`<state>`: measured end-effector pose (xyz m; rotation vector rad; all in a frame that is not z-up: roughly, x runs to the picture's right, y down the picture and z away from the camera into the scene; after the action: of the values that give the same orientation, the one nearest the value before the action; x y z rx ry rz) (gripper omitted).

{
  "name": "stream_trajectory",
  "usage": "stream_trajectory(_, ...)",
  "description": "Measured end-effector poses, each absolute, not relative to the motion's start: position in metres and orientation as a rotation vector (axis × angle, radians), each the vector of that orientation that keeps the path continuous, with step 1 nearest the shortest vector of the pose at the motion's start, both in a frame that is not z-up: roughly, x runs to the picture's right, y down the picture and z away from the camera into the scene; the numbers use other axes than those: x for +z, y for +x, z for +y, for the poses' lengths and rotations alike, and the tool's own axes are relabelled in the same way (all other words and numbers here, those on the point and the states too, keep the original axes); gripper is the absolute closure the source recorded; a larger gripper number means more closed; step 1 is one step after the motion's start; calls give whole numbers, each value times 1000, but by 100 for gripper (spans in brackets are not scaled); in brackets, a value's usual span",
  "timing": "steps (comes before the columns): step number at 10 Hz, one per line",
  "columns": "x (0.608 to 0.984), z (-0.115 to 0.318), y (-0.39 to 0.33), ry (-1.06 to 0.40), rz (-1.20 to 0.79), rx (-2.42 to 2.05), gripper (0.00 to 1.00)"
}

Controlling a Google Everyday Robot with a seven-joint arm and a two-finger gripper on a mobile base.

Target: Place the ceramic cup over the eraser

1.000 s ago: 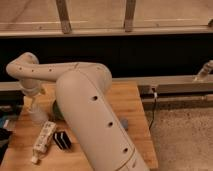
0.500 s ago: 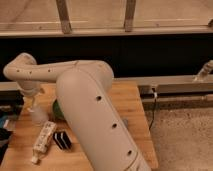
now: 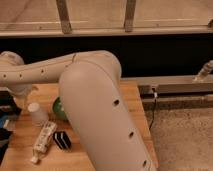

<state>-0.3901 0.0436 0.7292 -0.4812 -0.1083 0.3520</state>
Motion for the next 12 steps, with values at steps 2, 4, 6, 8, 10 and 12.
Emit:
stream_trajectory(2, 730, 45, -390, -488, -102, 355, 34)
stream_trajectory(4, 743, 56, -391, -510, -83, 354, 34)
stream_trajectory(6, 755, 64, -391, -528, -69, 360, 34)
stream_trajectory(8, 757, 70, -395, -540, -64, 359, 34)
stream_trajectory(10, 763, 78, -398, -557, -59, 361, 34)
stream_trajectory(12, 775, 86, -397, -570, -43, 362, 34)
